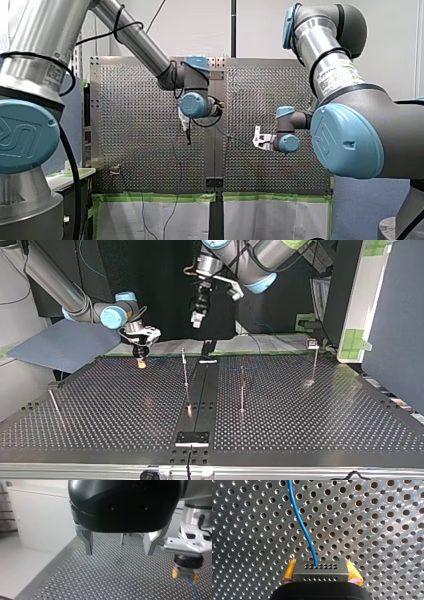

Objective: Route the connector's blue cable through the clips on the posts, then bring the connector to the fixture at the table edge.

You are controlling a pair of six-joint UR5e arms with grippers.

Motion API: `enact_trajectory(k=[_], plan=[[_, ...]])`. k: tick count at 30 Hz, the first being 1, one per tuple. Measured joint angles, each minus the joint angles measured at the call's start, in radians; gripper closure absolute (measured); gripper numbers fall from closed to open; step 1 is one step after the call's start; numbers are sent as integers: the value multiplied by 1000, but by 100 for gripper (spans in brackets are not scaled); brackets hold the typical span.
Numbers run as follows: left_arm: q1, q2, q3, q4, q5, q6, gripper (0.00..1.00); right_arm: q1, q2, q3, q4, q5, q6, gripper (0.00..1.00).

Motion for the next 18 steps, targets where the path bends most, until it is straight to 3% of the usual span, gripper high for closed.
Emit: enact_trajectory(k=[6,18], plan=[[4,50,-50,48,20,-31,0,1,0,0,-1,1,-3,100],[-4,150,-150,147,32,-34,0,4,0,0,-1,2,-5,100]])
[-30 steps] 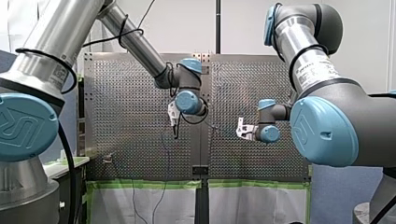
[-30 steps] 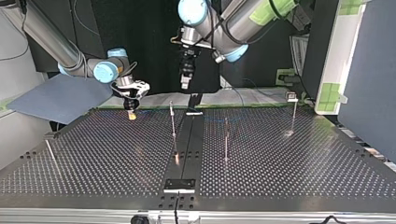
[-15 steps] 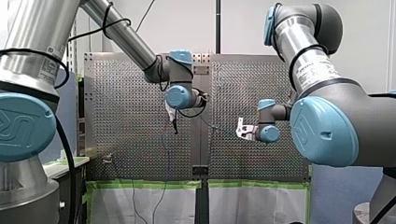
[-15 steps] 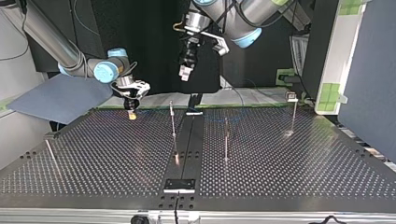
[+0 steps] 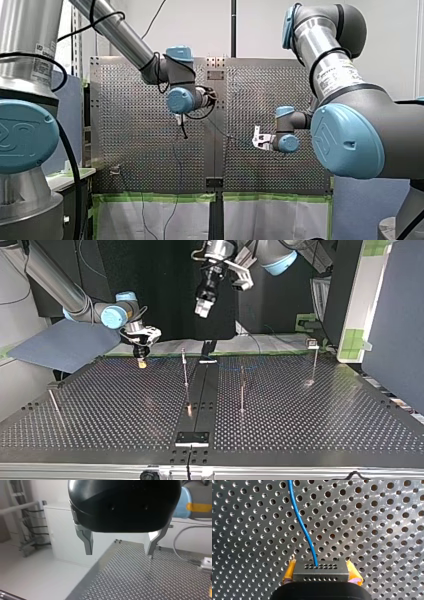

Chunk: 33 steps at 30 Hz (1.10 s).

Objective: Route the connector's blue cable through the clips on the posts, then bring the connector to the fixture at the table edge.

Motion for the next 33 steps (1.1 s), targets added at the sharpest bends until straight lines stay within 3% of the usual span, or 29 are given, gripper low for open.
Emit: enact_trajectory(k=[7,16,26,33], plan=[[0,45,-56,29,27,-46,0,2,0,0,1,0,0,100],[7,42,-129,38,49,-82,0,4,1,0,2,0,0,100],[11,-22,-219,69,37,-84,0,4,0,0,6,1,0,100],[7,-85,-283,131,42,-86,0,-19,-8,-1,18,40,4,100]])
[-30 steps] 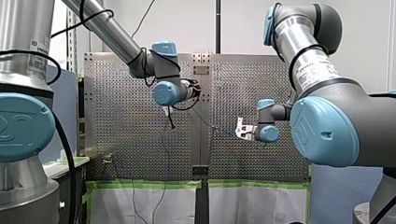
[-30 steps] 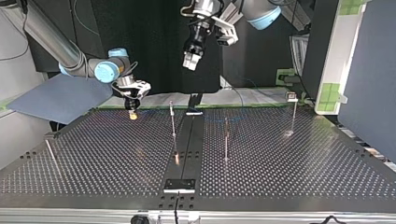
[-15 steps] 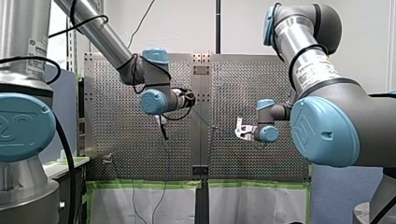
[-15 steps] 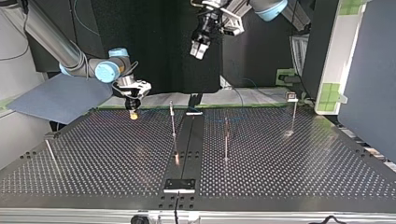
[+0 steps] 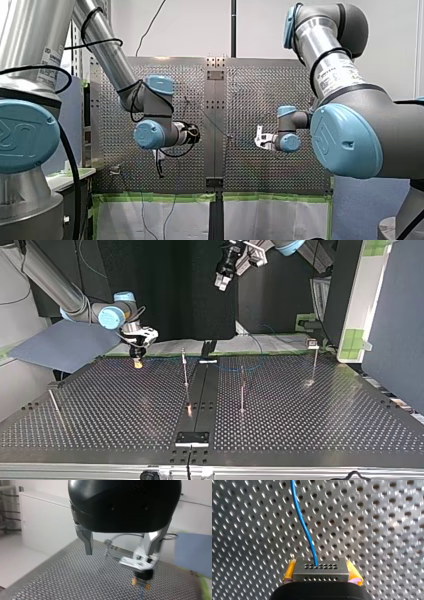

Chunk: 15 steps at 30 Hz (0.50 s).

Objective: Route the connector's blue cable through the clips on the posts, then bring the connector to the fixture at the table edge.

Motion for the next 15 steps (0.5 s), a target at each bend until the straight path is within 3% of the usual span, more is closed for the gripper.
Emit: enact_trajectory(k=[7,15], plan=[[4,-21,-50,34,1,0,0,-23,-48,1,30,58,11,100],[1,-21,-57,35,-1,3,0,-49,-105,22,52,116,36,100]])
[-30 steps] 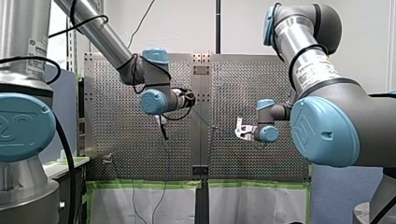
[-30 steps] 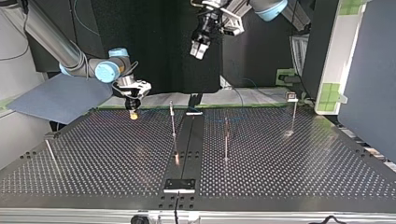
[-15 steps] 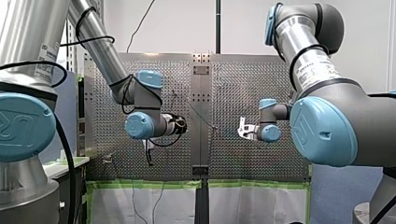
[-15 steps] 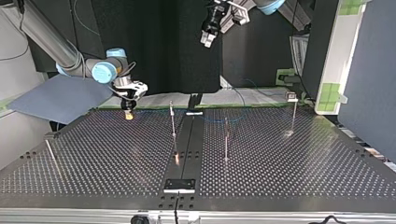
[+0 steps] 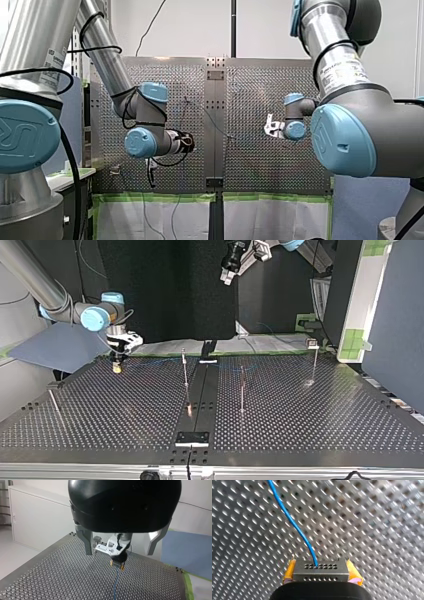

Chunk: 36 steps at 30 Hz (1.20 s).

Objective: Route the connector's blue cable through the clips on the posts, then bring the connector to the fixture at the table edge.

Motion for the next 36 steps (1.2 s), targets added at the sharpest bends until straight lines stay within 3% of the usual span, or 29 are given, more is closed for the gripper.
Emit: enact_trajectory(k=[7,10,21,24,36], plan=[[-1,0,0,0,-1,1,0,-11,-62,56,-29,54,11,100],[-2,0,0,0,-1,2,0,-13,-86,72,-52,68,8,100],[-1,0,0,-4,1,-1,0,-24,-173,79,-103,75,-14,100],[1,0,2,-5,3,-3,0,-27,-197,75,-104,75,-25,100],[-3,4,3,-1,37,-65,0,-64,-297,25,-14,76,-115,100]])
